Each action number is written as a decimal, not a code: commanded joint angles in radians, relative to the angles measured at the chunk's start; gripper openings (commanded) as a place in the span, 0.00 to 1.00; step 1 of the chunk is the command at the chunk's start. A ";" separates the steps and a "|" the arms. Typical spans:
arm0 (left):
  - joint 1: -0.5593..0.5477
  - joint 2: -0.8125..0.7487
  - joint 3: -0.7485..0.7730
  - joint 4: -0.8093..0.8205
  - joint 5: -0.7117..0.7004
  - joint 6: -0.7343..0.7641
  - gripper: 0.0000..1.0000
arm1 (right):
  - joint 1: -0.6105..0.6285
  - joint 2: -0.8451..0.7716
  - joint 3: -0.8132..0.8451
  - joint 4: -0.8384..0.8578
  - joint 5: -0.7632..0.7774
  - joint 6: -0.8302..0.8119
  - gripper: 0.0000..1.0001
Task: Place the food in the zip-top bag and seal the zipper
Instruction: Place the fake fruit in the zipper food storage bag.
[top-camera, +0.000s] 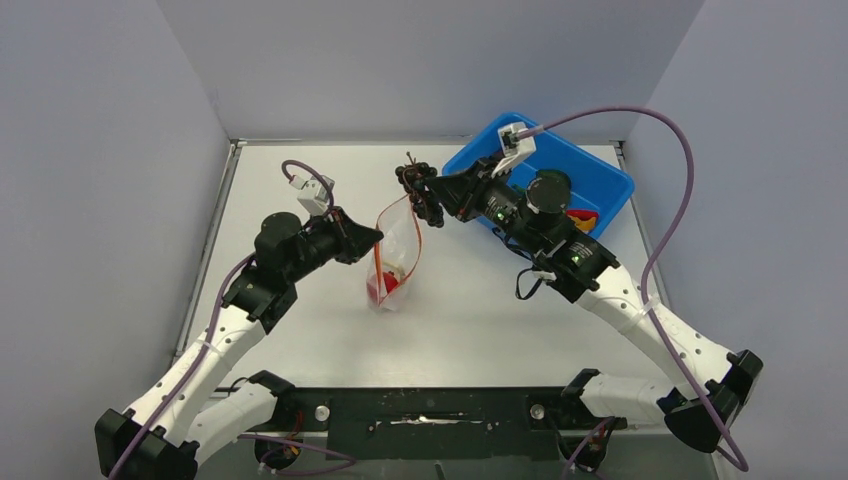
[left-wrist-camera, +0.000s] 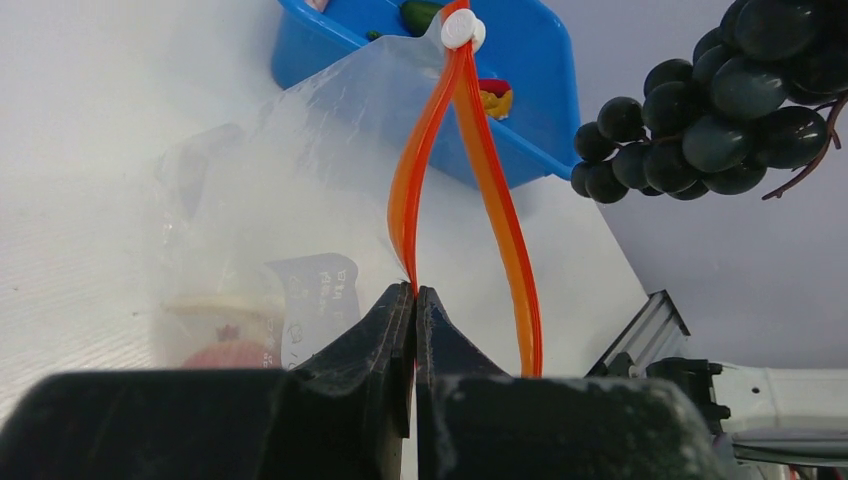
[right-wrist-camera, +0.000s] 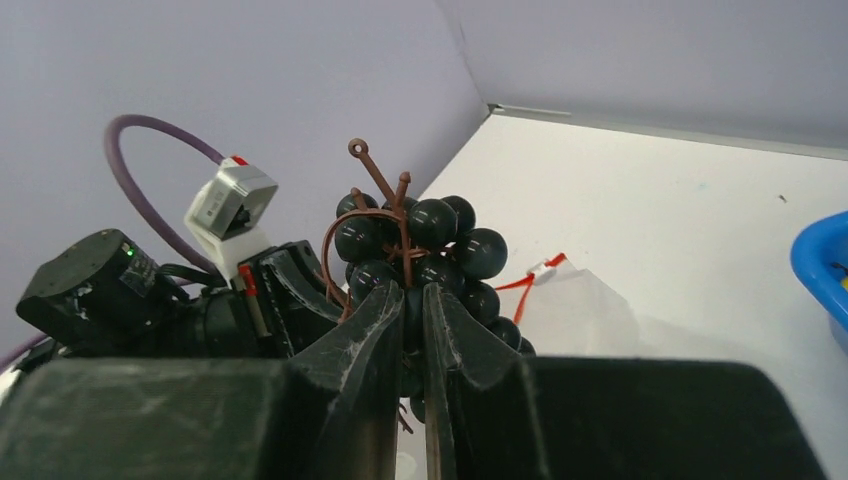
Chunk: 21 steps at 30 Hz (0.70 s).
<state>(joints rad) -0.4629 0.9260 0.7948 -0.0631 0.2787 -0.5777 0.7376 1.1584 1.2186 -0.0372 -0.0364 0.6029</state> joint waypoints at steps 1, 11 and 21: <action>0.003 0.002 0.026 0.088 0.045 -0.082 0.00 | 0.045 -0.014 -0.021 0.210 0.054 0.047 0.05; 0.002 0.004 0.029 0.092 0.056 -0.130 0.00 | 0.095 0.027 -0.064 0.355 0.051 0.118 0.05; 0.003 0.000 0.021 0.102 0.088 -0.144 0.00 | 0.101 0.070 -0.173 0.441 0.037 0.188 0.06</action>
<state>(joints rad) -0.4629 0.9432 0.7948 -0.0475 0.3321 -0.7078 0.8314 1.2152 1.0706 0.2726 -0.0074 0.7437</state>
